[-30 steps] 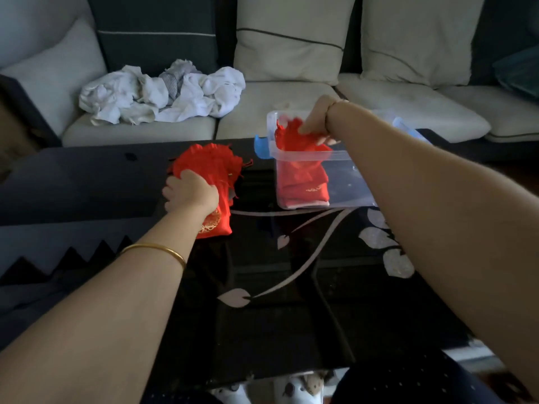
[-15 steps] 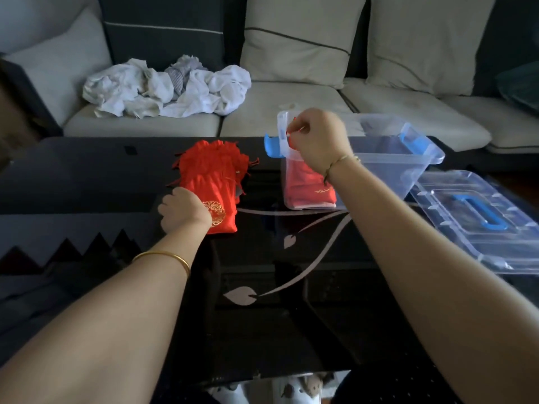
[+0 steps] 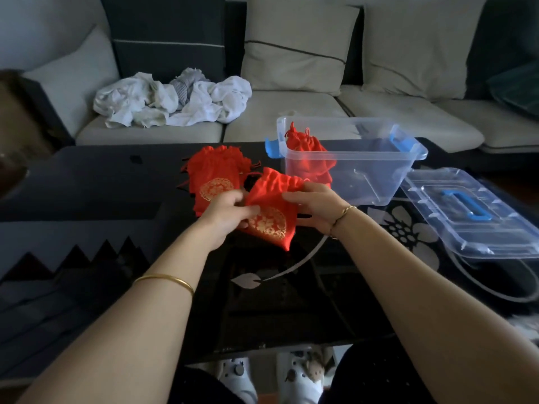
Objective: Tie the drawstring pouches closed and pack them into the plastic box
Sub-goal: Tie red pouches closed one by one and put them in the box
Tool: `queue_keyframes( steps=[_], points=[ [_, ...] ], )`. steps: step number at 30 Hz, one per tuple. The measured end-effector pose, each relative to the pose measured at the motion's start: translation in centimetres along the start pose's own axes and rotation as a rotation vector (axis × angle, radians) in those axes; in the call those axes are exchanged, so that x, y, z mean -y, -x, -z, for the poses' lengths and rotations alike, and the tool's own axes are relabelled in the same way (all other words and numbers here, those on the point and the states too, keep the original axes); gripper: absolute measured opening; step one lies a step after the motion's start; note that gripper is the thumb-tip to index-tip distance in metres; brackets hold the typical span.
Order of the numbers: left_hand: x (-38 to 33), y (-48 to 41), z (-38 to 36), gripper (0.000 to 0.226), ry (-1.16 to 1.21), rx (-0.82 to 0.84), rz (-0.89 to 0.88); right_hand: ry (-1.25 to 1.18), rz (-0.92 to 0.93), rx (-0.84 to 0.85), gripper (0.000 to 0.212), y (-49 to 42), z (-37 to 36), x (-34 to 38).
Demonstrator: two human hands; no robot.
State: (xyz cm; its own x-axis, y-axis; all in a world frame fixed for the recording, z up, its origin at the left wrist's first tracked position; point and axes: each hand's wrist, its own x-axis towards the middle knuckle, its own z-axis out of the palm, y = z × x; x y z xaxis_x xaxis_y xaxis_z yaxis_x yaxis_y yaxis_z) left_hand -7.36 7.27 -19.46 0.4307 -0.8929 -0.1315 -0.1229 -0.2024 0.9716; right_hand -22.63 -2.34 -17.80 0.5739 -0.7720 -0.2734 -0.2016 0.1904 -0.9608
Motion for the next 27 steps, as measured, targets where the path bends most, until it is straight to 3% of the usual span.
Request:
queue_keyframes(
  steps=[4,8,14,17,20,24,27],
  points=[
    [-1.6,1.3,-2.0,0.014,0.070,0.082,-0.022,-0.025,0.130,-0.072,0.027,1.6,1.6,-0.1],
    [-2.9,1.6,-3.5,0.006,0.295,-0.034,-0.026,-0.012,0.136,-0.073,0.019,2.6,2.2,-0.2],
    [-3.8,1.4,-4.5,0.024,0.374,-0.131,-0.024,-0.385,0.072,-0.057,0.015,2.8,3.4,0.7],
    [-4.1,1.4,-4.4,0.029,0.346,-0.186,-0.012,-0.392,0.107,-0.157,0.024,2.8,3.9,0.4],
    [-4.3,1.6,-3.9,0.030,0.300,-0.266,-0.001,-0.422,0.116,-0.223,0.020,3.0,4.4,0.4],
    [-4.0,2.0,-3.5,0.030,0.104,-0.323,-0.042,-0.409,0.126,-0.307,0.011,3.3,5.1,0.4],
    [-3.9,2.2,-3.0,0.032,-0.072,-0.378,-0.091,-0.393,0.119,-0.280,0.010,3.7,5.2,0.4]
  ],
)
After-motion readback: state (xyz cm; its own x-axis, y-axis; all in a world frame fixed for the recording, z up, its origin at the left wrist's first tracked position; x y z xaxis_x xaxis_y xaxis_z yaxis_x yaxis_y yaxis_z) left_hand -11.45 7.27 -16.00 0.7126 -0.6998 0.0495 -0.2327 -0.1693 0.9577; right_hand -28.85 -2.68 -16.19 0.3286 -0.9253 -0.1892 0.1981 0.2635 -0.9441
